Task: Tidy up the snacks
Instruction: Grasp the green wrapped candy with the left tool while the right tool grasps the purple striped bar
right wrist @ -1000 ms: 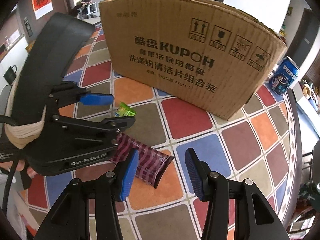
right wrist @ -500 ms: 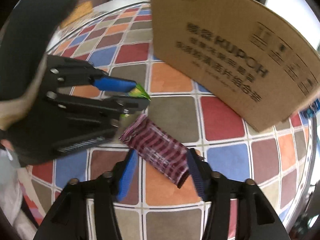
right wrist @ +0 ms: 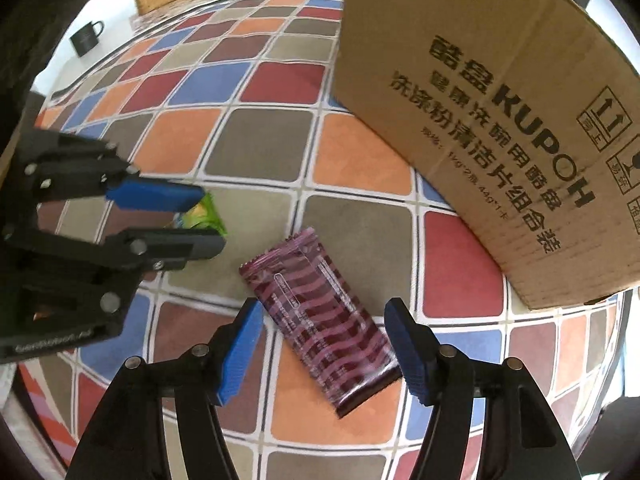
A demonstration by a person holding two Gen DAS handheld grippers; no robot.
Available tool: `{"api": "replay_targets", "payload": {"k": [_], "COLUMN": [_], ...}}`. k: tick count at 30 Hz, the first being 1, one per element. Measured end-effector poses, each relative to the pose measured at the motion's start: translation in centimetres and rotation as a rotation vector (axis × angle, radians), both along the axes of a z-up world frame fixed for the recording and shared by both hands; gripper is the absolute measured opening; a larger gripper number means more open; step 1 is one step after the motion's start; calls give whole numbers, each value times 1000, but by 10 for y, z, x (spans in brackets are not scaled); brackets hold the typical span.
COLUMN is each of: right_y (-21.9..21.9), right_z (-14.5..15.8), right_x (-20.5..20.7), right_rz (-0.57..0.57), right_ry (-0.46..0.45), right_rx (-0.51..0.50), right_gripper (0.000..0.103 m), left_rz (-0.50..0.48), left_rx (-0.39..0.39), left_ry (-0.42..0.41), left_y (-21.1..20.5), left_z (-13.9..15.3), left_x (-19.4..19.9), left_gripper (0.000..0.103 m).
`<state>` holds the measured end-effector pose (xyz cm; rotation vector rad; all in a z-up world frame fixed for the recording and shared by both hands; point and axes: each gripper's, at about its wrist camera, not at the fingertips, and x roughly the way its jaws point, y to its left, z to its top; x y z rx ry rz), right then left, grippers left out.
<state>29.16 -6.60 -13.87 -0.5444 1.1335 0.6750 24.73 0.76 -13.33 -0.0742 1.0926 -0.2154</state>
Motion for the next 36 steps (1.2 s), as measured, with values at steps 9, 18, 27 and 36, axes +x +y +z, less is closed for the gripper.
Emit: {"api": "replay_targets", "payload": {"k": [9, 18, 27, 36], "right_y": [-13, -22, -27, -6], "right_z": [3, 12, 16, 8], "right_x": [10, 0, -9, -18], "right_rz": [-96, -199, -293, -301], "right_ry": [52, 51, 39, 9], "right_rx": [96, 177, 202, 179], "right_gripper": [46, 9, 46, 46], "left_rz": [11, 17, 56, 78], "left_rx": [-15, -15, 17, 15], "left_ry": [-11, -36, -80, -66], "left_y": [-1, 1, 14, 27], "left_z": [2, 9, 19, 11], "left_x": [4, -3, -20, -27], "left_gripper": [27, 27, 27, 27]}}
